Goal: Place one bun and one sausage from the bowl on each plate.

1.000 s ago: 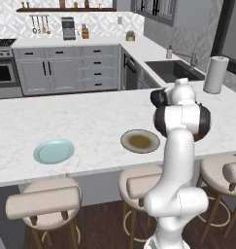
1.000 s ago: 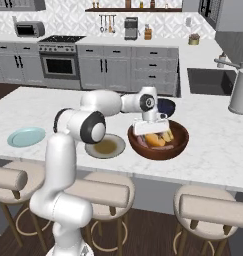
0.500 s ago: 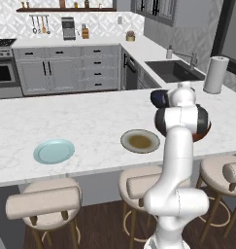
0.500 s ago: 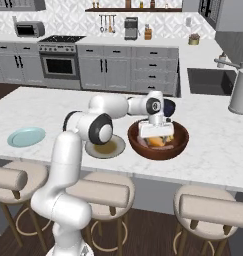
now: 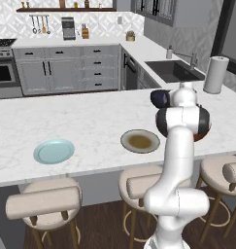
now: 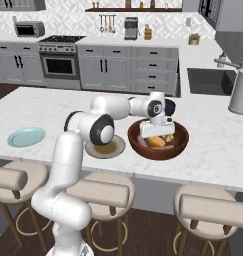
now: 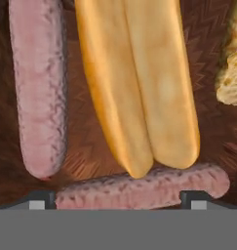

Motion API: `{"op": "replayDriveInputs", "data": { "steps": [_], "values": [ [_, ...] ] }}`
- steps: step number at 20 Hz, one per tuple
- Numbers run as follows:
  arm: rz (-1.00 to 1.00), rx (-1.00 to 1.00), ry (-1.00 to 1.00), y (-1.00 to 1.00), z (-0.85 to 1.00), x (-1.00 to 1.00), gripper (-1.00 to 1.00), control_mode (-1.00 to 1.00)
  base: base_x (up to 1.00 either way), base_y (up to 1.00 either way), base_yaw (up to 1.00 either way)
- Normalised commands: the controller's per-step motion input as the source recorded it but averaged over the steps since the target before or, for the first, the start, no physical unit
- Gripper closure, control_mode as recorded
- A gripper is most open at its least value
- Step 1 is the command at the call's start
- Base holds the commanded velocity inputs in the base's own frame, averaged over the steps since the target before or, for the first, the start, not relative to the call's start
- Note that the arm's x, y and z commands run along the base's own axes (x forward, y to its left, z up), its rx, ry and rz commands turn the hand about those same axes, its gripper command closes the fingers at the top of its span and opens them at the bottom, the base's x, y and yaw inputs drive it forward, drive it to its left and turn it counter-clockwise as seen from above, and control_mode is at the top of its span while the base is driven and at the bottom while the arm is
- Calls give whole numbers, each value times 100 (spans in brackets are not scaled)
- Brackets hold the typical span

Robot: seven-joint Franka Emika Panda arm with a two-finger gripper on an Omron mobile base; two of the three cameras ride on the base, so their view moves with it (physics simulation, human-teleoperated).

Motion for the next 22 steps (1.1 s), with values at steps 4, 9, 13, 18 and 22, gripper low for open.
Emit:
{"op": "replayDriveInputs", "data": {
  "steps": [4,9,13,18,22],
  "values": [
    [0,-1,0,1,-25,23,-100,-100,0,0,0],
    [0,-2,0,0,-23,44,-100,-100,0,0,0],
    [0,-2,0,0,-29,31,100,-100,0,0,0],
    [0,0,-1,-1,-22,3,100,-100,0,0,0],
    [0,3,-14,0,32,-13,100,-100,0,0,0]
  ]
}}
